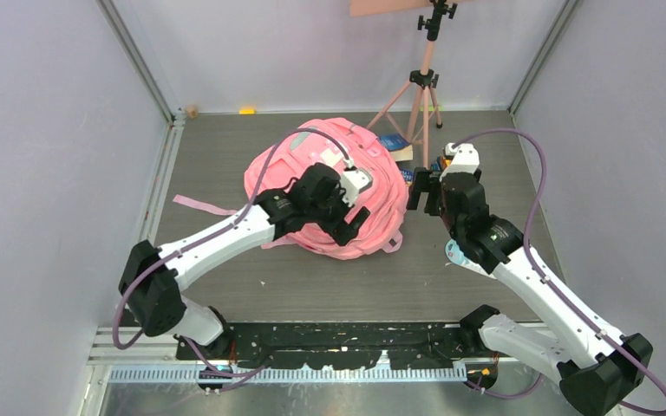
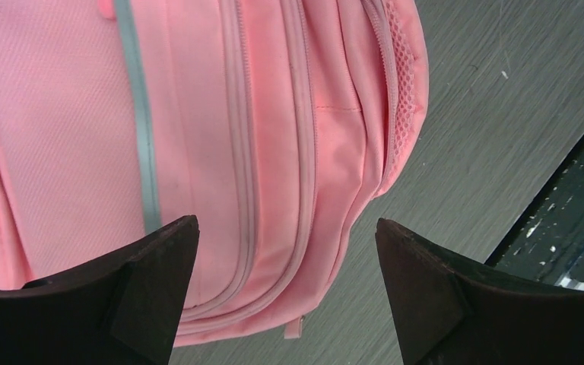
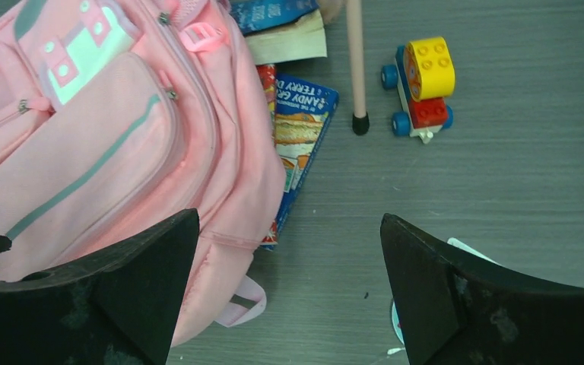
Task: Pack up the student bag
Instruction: Adjust the student bag at the center of the board.
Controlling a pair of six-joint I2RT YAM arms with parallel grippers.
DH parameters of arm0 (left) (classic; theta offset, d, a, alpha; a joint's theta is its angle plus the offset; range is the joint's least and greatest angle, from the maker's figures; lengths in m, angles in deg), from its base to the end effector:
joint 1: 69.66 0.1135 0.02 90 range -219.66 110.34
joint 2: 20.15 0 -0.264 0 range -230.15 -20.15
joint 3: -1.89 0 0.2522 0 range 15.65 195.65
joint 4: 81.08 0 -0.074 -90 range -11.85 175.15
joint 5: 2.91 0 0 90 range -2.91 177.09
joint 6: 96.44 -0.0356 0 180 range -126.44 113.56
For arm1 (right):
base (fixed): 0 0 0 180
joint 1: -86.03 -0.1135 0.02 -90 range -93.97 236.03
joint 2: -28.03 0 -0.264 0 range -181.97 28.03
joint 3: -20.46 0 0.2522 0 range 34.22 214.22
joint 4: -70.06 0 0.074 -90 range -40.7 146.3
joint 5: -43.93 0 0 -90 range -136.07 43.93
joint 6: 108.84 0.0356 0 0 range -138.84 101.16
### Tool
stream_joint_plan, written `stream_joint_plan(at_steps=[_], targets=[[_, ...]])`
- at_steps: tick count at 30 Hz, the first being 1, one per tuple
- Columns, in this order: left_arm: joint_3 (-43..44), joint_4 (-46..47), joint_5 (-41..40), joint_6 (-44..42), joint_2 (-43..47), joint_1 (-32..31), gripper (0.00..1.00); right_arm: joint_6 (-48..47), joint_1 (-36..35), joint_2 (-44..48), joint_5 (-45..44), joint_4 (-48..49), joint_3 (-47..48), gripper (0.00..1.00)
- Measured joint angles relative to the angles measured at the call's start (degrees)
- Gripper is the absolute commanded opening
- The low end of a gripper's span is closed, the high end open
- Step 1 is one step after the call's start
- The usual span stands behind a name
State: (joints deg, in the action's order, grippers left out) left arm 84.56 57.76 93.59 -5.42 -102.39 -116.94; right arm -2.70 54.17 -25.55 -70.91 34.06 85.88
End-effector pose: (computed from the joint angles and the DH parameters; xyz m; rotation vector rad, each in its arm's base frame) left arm 0.2137 -0.2374 0.3056 0.9756 2.1289 -0.5605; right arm 0.1838 0.0966 0.3342 0.0087 1.9532 0.1202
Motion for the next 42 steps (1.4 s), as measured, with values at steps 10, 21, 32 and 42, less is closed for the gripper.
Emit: stream_joint_plan(at_steps=[10,21,32,42], targets=[[0.4,2.1,-7.3,-3.3,-4.6,-5.3,0.96,4.2,1.9,1.5,0.9,-0.7,-5.5,0.96],[-0.9,3.4,-17.0,-6.2,-4.6,-7.6,1.00,5.3,2.0,1.5,2.5,-0.8,-6.6,0.96],[-4.9,3.8,-13.2,-3.8,-2.0,-8.0,1.00,5.5,2.0,1.5,3.0,-0.8,-6.7,0.96],[-7.5,4.1,-11.8,-2.7,0.4,-9.2,0.90,5.7,2.0,1.9,3.1,-0.9,-7.7,0.95]])
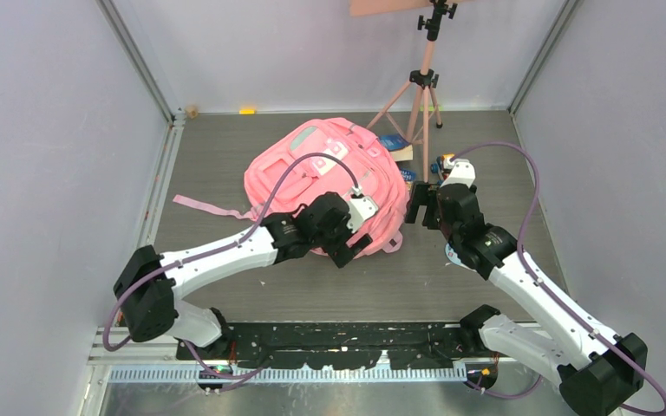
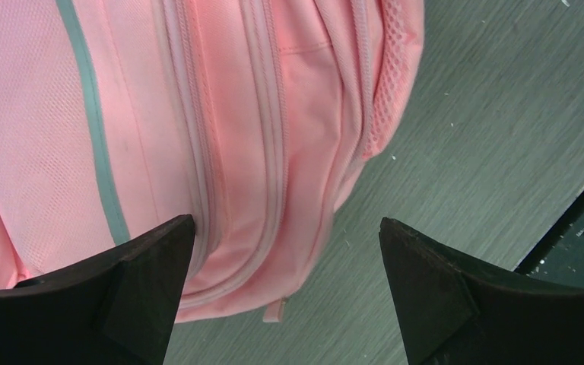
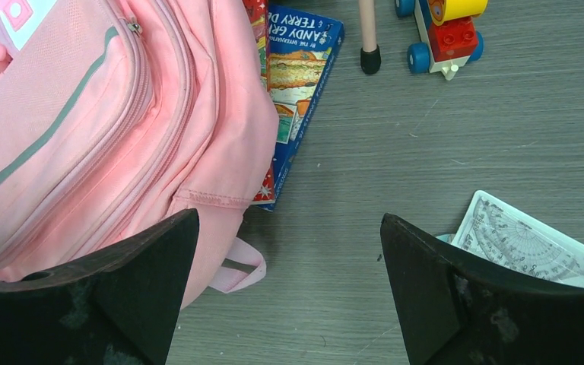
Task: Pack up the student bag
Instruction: Adjust the student bag at the center of the board.
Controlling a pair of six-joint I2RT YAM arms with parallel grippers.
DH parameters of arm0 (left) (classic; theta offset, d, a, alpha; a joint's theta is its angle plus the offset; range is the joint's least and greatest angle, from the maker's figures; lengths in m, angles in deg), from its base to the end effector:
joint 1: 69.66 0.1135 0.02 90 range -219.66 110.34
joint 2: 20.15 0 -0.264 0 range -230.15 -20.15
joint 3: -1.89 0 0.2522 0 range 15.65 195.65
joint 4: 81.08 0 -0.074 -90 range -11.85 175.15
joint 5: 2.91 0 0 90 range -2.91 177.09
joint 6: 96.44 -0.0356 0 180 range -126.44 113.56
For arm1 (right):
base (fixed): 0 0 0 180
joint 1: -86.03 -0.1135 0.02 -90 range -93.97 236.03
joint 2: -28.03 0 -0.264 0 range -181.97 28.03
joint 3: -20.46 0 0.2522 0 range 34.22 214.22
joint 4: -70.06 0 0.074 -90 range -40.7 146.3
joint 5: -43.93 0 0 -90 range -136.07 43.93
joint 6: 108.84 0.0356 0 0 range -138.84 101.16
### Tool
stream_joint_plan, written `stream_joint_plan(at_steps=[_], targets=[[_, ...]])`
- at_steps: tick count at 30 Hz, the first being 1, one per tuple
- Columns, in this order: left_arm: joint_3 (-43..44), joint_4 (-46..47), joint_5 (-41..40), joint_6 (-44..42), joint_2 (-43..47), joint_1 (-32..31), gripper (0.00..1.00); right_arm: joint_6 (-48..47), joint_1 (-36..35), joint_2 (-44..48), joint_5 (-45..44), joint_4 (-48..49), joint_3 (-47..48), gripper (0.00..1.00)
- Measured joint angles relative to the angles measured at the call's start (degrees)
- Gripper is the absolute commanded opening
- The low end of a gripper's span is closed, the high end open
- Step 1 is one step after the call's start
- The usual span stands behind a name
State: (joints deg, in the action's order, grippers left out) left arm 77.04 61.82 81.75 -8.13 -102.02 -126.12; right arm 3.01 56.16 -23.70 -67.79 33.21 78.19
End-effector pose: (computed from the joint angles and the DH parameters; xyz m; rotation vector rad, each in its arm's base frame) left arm 0.1752 -0.2583 0.2696 1.1060 2.0857 -0.3651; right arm 0.1793 0.0878 0.2922 0.0796 2.0694 0.1542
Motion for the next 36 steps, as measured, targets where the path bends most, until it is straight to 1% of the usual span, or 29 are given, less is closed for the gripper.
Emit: stream_joint_plan(at_steps=[4,7,8,11,15,18,21,24,25,26,28,30,34,35,36], targets=[[-2.3,0.4,-1.1,0.4,2.8,-2.0,0.81,0.4,0.0,0.4,0.0,0.0,-0.3,0.95],[-3.3,0.8,-2.1,1.3,3.8,-3.4,0.70,0.7,0.0,0.7,0.0,-0.1,-0.5,0.95],[-3.5,0.9,-2.4,1.6,3.8,-3.8,0.67,0.8,0.0,0.7,0.0,-0.1,-0.5,0.95],[-3.8,0.9,-3.7,2.8,3.7,-4.0,0.66,0.9,0.0,0.8,0.0,-0.1,-0.5,0.95],[-3.9,0.9,-6.2,3.4,3.2,-4.0,0.63,1.0,0.0,1.0,0.0,-0.1,-0.5,0.95],[-3.9,1.3,-8.2,3.5,2.4,-4.0,0.62,1.0,0.0,1.7,0.1,-0.1,-0.5,0.95],[-3.9,1.7,-9.2,4.0,1.1,-4.0,0.64,1.0,0.0,2.1,0.1,-0.2,-0.5,0.95],[-3.9,2.0,-10.0,4.4,-0.3,-4.0,0.70,1.1,0.0,2.2,0.2,-0.2,-0.5,0.95],[-3.9,2.1,-10.3,4.6,-0.7,-4.0,0.69,1.1,0.0,2.3,0.2,-0.2,-0.5,0.95],[-3.9,2.1,-10.6,4.7,-1.0,-4.0,0.66,1.1,0.0,2.3,0.2,-0.2,-0.5,0.95],[-3.9,2.3,-12.0,5.0,-1.3,-4.2,0.56,1.1,0.0,2.3,0.2,-0.2,-0.6,0.95],[-3.9,2.7,-13.8,5.4,-1.3,-4.5,0.38,1.1,0.0,2.3,0.2,-0.3,-0.8,0.95],[-3.9,3.8,-17.0,5.7,-1.3,-4.8,0.10,1.3,0.0,2.3,0.5,-0.6,-0.9,0.95],[-3.9,3.8,-17.8,5.7,-1.3,-4.9,0.02,1.3,0.0,2.3,0.6,-0.6,-0.9,0.92],[-3.9,3.8,-18.5,5.7,-1.3,-4.9,0.00,1.3,0.0,2.3,1.4,-0.6,-0.9,0.91]])
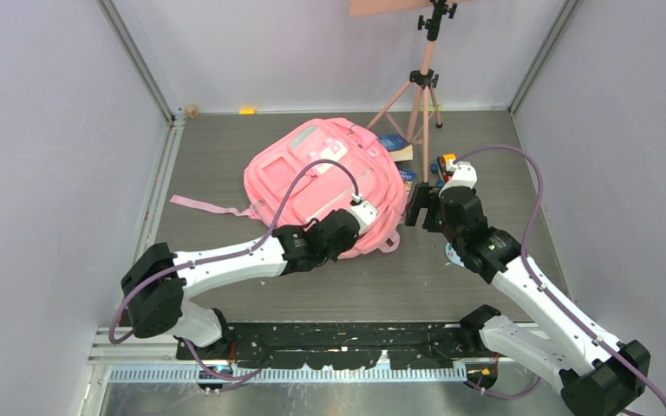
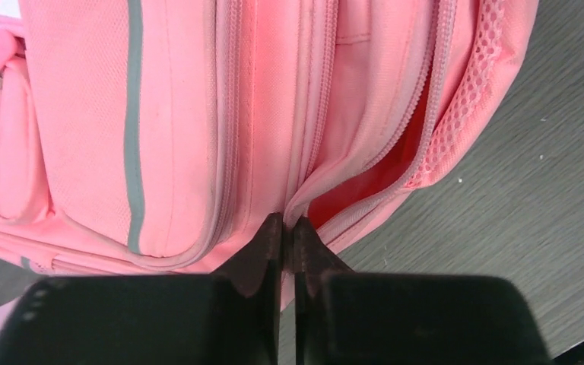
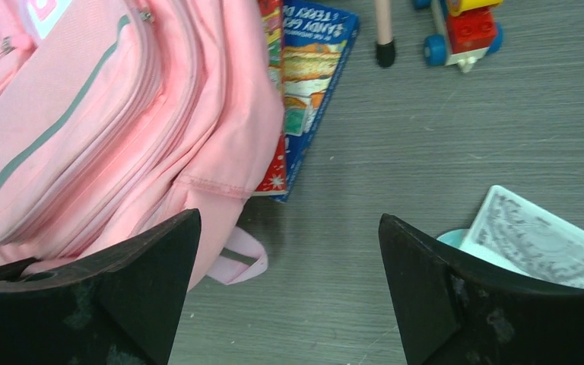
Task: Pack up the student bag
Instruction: Adjust the student bag at the center of the board.
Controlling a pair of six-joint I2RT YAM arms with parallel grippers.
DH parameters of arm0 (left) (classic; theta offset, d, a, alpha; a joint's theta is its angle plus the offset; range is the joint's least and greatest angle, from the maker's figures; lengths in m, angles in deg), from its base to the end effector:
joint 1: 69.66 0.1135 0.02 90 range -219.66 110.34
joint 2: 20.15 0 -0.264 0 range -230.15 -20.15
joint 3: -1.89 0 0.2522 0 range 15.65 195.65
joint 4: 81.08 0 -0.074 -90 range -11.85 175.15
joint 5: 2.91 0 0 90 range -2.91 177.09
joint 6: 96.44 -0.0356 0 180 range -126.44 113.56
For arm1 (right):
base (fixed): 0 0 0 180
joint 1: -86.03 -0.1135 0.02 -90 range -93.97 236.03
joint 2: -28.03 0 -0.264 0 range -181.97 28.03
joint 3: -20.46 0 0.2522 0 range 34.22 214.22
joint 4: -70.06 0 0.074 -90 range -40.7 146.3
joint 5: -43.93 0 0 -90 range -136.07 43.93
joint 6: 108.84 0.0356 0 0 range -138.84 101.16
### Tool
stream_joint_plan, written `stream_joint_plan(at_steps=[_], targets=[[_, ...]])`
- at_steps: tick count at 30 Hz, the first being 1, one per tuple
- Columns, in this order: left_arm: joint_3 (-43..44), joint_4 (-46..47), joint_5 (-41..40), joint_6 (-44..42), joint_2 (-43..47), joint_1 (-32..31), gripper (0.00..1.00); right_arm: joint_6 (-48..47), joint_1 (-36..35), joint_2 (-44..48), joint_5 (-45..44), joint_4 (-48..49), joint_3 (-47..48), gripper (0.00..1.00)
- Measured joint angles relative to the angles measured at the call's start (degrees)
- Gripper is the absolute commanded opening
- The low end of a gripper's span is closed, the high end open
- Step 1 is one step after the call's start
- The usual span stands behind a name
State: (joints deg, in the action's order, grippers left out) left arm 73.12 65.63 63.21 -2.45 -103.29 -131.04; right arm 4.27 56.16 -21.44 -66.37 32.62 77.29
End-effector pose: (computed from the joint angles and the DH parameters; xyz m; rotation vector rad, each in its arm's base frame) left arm 0.1613 -0.2655 0.2480 0.9165 2.0865 -0.1013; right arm 0.1722 0.0847 0.2926 0.0905 2.0642 0.1991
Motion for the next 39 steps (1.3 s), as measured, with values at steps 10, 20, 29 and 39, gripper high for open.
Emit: stream_joint_plan(at_steps=[10,20,29,39], targets=[[1.7,-3.9,-6.1,-0.1,6.0,0.3,0.00,2.8,0.1,-5.1,15.5,2.5,0.0,0.79],[3.3,-7.6,-4.8,0.1,22.3,11.9,0.00,8.8,-6.8,-19.7,23.9,12.5,1.2,0.51],[-0.9,-9.1,-6.1,-1.7,30.5,15.5,0.00,11.1,-12.0,-44.5,24.6,21.8,13.0,0.32],[-5.2,-6.9,-9.0,-4.2,33.3,17.2,0.00,8.0,-12.2,-49.4,24.4,23.5,19.8,0.78]])
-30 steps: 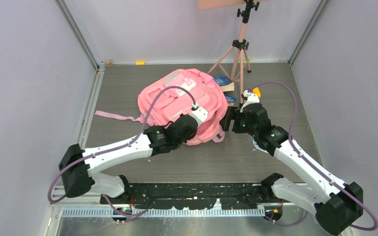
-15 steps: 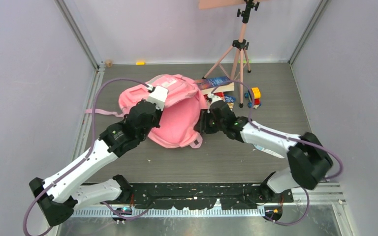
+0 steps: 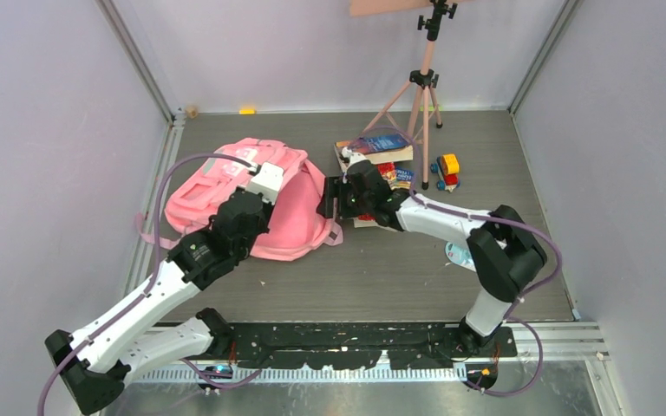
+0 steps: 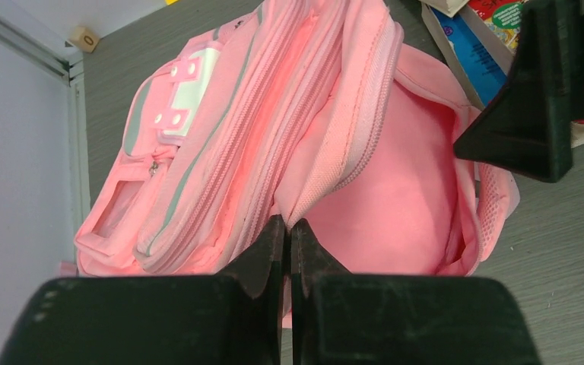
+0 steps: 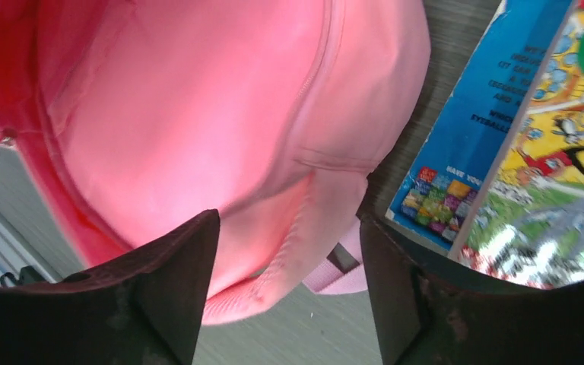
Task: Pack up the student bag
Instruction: Adjust the student bag at the center of the board.
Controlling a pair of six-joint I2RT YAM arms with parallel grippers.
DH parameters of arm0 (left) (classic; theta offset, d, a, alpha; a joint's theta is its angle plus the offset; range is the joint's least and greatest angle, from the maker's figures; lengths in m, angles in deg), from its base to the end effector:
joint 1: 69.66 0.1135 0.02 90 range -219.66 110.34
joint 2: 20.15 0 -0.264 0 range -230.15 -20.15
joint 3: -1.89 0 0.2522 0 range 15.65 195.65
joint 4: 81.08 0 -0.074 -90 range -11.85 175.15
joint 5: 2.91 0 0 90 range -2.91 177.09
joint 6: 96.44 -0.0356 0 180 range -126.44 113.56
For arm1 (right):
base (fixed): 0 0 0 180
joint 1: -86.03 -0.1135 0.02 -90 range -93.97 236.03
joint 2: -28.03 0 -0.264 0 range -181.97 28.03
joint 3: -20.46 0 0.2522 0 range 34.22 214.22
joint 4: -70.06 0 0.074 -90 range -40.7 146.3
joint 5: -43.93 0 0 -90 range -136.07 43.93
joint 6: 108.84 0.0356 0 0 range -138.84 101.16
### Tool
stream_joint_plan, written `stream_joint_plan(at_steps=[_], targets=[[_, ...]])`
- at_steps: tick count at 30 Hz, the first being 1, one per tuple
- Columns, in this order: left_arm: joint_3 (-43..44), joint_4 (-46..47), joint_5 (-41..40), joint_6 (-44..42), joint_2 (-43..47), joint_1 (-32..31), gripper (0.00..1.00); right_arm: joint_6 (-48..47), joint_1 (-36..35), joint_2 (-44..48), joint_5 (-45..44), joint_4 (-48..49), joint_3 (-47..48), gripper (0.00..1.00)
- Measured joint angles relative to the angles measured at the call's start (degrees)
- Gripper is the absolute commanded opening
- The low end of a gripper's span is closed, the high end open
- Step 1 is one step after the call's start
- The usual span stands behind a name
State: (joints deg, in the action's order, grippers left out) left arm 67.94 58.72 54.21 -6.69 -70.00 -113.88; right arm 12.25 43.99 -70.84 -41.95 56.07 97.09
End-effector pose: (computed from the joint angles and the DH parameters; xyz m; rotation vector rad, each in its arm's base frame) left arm 0.1474 -0.1165 0.3434 0.3790 1.8820 0.0575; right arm 0.2823 0.2580 0.2142 -0.2630 2.3011 0.7663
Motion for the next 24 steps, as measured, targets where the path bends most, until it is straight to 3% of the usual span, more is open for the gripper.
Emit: stream_joint_plan(at_steps=[7,12,19,24], targets=[[-0.6,0.5,0.4,-0.3,0.0,1.7,0.00,-3.9,3.8,16.1,-0.9,-8.1,-2.0,0.89],[-0.6,0.9,0.6,-0.4,-0.2,2.0,0.00,-5.2,17.4,26.5,-0.5,-12.6,-4.2,0.94],[-0.6,0.9,1.4,-0.3,-0.2,2.7,0.00,-2.9,29.1,25.7,1.0,-15.1,-8.3,0.94],[-0.6,0.9,2.4,-0.2,-0.2,2.9,0.00,9.2,30.2,24.2,-2.7,-4.1,-15.3,0.93]])
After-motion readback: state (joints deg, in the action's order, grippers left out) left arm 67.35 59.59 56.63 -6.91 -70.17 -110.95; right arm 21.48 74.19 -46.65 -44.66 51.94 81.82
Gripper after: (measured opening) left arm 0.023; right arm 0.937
